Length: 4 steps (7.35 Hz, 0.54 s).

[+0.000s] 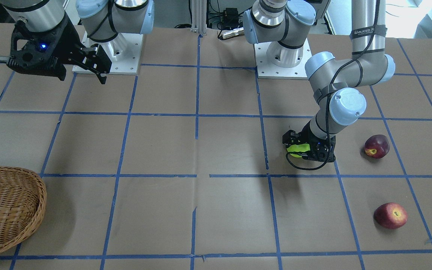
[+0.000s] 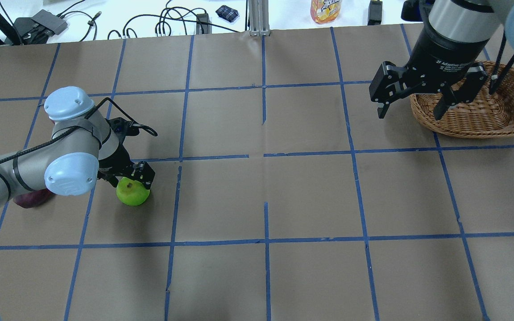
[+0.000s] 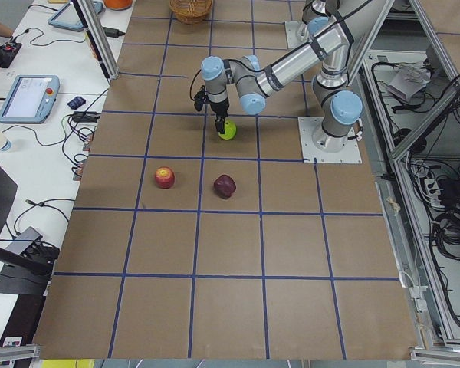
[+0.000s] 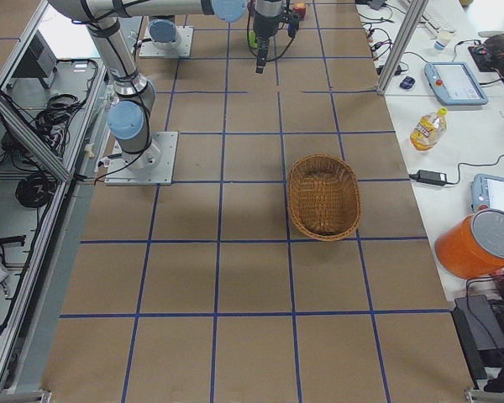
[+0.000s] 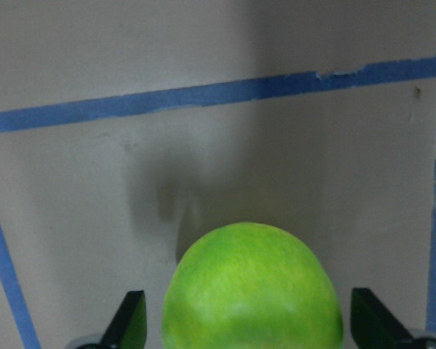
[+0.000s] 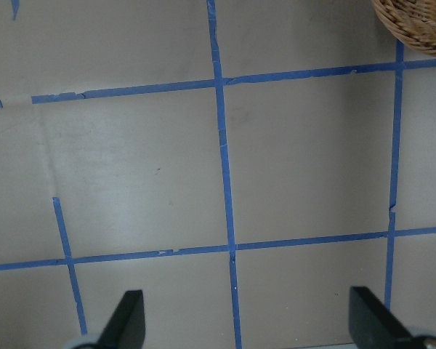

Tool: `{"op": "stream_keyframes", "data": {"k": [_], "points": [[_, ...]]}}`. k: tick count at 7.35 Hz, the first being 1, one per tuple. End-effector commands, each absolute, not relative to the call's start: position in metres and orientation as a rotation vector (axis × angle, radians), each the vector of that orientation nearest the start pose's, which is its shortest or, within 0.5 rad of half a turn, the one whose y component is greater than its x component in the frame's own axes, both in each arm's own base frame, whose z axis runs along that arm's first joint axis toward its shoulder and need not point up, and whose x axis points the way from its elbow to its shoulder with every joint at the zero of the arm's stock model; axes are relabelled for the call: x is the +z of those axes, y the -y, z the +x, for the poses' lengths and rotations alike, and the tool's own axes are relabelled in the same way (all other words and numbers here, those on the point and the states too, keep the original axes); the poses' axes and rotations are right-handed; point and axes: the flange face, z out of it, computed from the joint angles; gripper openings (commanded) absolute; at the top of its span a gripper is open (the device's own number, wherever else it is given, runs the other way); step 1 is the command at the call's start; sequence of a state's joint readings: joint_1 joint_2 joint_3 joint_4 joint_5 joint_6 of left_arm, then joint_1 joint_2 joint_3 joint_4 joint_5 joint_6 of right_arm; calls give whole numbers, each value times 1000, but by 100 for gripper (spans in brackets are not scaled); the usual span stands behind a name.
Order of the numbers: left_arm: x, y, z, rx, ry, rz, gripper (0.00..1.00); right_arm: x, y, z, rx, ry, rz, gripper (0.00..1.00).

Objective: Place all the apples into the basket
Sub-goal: 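Carry the green apple to the table center and open the left gripper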

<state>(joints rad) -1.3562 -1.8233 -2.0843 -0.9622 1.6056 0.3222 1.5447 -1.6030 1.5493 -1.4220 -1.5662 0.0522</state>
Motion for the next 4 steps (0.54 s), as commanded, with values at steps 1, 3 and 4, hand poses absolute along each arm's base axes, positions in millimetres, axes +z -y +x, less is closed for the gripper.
{"op": "stream_keyframes", "data": {"k": [1,3,4], "points": [[180,485,-29,280,-3138,176,37,500,471,122,152,-3132,123,100],[192,494,-30,226,-3146,126,10,497,471,121,159,-3136,123,100],[209,516,-46,165,-3158,-74,10,493,470,115,175,-3195,117,100]]}}
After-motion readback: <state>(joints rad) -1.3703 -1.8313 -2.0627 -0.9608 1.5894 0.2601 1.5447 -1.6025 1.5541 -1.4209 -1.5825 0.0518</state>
